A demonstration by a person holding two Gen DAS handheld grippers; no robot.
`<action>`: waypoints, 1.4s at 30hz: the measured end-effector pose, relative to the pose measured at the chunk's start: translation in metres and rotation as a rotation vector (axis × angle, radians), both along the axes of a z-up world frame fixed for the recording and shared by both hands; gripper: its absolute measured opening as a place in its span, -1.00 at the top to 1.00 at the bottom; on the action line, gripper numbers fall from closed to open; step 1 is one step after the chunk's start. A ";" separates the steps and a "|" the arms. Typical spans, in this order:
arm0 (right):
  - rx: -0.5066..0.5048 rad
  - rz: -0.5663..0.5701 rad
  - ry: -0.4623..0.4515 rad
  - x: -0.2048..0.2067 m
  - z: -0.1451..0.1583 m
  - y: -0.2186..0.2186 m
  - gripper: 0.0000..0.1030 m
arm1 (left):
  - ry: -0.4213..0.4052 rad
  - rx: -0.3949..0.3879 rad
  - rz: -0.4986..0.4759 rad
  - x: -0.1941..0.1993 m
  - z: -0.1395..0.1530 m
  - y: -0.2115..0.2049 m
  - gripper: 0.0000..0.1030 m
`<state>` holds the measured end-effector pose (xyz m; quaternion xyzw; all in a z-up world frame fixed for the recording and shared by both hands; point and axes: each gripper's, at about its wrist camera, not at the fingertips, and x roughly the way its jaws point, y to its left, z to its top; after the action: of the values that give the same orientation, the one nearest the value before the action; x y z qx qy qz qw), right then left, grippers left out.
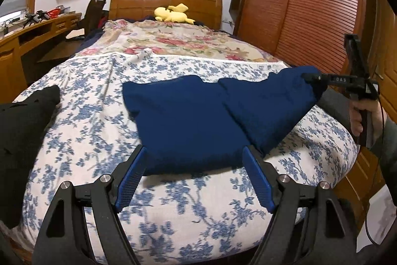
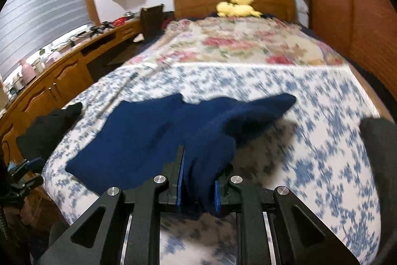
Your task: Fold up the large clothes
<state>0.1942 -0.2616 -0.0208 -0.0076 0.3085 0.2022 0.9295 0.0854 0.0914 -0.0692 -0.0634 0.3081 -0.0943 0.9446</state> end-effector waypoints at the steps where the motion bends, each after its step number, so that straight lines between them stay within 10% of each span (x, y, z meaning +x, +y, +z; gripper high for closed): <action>1: -0.005 0.016 -0.013 0.001 0.005 0.011 0.65 | -0.004 -0.002 0.005 -0.002 0.001 0.005 -0.54; 11: -0.028 0.291 -0.065 0.012 0.018 0.152 0.65 | -0.004 -0.019 0.107 -0.026 0.004 0.063 -0.54; 21: -0.064 0.455 0.068 0.027 -0.051 0.258 0.47 | 0.031 0.015 0.198 -0.041 0.002 0.099 -0.54; 29: -0.066 0.508 0.090 0.038 -0.051 0.275 -0.02 | 0.042 0.033 0.204 -0.041 -0.002 0.101 -0.54; 42: -0.136 0.417 0.042 0.029 -0.064 0.199 -0.03 | 0.029 0.043 0.141 -0.003 -0.005 0.070 -0.54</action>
<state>0.2233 -0.0629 -0.0850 -0.1299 0.3323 0.3688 0.8583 0.0826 0.1614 -0.0739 -0.0661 0.3183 -0.0198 0.9455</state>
